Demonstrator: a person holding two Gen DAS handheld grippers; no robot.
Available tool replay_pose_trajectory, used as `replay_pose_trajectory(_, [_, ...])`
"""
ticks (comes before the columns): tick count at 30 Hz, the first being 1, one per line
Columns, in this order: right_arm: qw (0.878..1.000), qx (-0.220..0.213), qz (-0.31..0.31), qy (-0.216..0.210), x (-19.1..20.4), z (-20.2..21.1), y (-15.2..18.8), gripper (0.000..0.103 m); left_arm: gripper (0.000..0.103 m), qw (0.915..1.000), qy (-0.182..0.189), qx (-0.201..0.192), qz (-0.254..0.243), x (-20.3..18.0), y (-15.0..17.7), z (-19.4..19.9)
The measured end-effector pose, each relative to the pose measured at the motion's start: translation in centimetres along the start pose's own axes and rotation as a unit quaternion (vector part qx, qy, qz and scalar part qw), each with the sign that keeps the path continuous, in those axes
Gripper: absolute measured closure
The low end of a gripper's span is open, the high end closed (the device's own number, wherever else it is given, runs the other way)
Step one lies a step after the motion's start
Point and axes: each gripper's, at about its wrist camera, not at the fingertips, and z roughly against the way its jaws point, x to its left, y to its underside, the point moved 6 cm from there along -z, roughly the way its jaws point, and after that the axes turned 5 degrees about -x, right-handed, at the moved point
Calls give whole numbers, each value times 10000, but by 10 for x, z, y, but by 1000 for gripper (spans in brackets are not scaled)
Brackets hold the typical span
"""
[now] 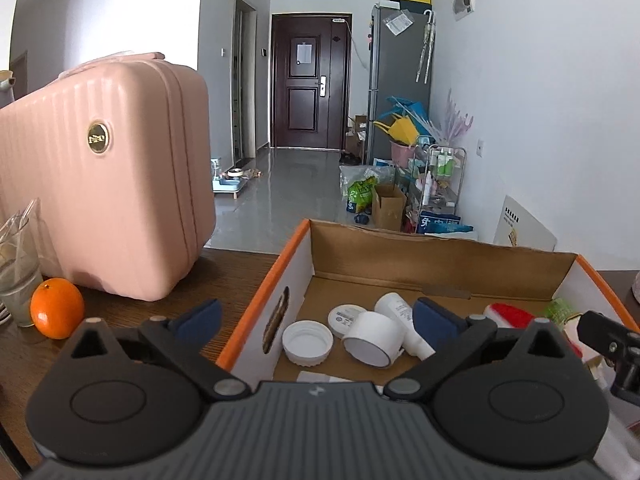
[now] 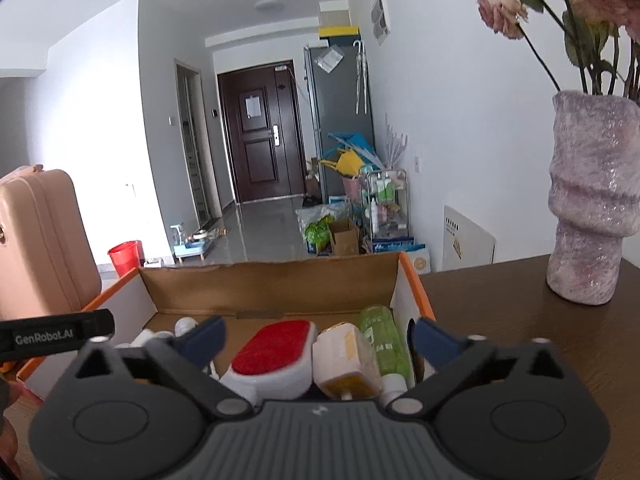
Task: Organize rigid objects
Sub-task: 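Lower both grippers into the box and open them to release tape and plug, then withdraw both open grippers from the box back over the table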
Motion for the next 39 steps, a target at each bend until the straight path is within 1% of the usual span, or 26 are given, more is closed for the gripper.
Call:
replay_pose_trajectory(7, [10000,-4,29,48,0,0,-1,0,0,10000,10,17,-18,3,0,4])
replay_pose_trajectory(12, [9998,-75,129,151,2,14,-5,0,0,9998,70,-142,-93,3,-3,23])
replay_pose_trajectory(17, [9995,-200,172,150,2,35,-9,0,0,9996,128,-218,-91,8,0,44])
replay_pose_trajectory(23, [9990,-353,259,62,5,73,-11,0,0,9989,208,-365,-186,16,8,82])
replay_pose_trajectory(28, [9988,-425,257,-25,7,111,-9,0,0,9985,287,-389,-237,26,17,116])
replay_pose_trajectory(34, [9983,-449,345,-129,17,160,0,0,0,9976,355,-518,-300,39,28,172])
replay_pose_trajectory(39, [9978,-542,342,-185,23,209,5,0,0,9967,430,-606,-334,50,37,221])
